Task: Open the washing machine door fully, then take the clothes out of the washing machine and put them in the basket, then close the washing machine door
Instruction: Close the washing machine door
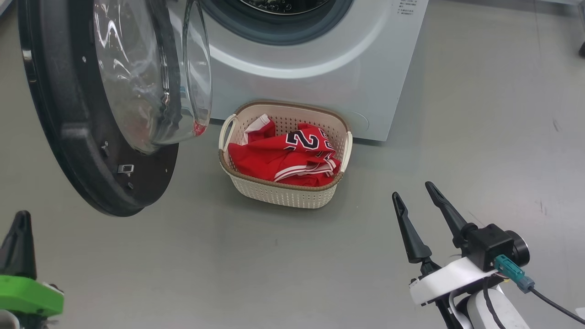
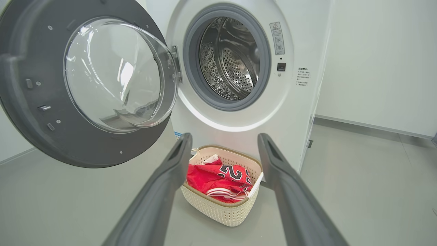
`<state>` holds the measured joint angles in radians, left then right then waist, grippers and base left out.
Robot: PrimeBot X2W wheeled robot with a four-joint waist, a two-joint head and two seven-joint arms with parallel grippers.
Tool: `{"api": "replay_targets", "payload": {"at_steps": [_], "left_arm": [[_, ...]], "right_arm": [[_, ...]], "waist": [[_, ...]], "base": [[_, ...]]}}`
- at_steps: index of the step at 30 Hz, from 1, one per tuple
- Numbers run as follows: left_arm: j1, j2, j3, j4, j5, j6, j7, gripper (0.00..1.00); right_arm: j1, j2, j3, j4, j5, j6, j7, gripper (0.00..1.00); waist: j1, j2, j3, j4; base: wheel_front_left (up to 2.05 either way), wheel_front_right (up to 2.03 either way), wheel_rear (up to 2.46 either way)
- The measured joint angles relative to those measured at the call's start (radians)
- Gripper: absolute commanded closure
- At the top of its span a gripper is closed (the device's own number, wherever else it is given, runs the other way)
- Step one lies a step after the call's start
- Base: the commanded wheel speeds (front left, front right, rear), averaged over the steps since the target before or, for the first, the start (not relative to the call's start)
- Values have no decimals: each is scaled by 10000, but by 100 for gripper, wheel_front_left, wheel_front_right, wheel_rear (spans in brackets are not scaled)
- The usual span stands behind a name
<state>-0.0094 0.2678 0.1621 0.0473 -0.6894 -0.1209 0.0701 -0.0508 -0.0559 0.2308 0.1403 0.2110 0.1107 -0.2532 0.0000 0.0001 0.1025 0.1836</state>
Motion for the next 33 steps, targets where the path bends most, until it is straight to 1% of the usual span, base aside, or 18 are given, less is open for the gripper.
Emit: {"api": "replay_targets", "payload": {"at_steps": [5,15,16,17,33], "left_arm": [[705,92,-721,-75,257,-2,-1204,100],[1289,360,-1513,111,1001,-2,-3208,100],[1345,360,-1559,161,1016,-2,-3241,78],[1381,347,-1569,261,1014,-2,-3237,0],[1418,316,-1699,729,1122,-2,-3221,0]], "right_arm": [[1,2,15,-6,0,0,2,0],[1,6,4,-40,4,0,2,0],[1,8,0,-42,15,0,2,0],[1,8,-6,-44,15,0,2,0],[2,19,-35,-59,15,0,2,0]], "waist": [[0,0,-11,6],[0,0,16,-13],[0,0,18,-14],[0,0,23,-14],[0,0,108,64]], "base": [[0,0,0],[0,0,0],[0,0,0],[0,0,0],[0,0,0]]}}
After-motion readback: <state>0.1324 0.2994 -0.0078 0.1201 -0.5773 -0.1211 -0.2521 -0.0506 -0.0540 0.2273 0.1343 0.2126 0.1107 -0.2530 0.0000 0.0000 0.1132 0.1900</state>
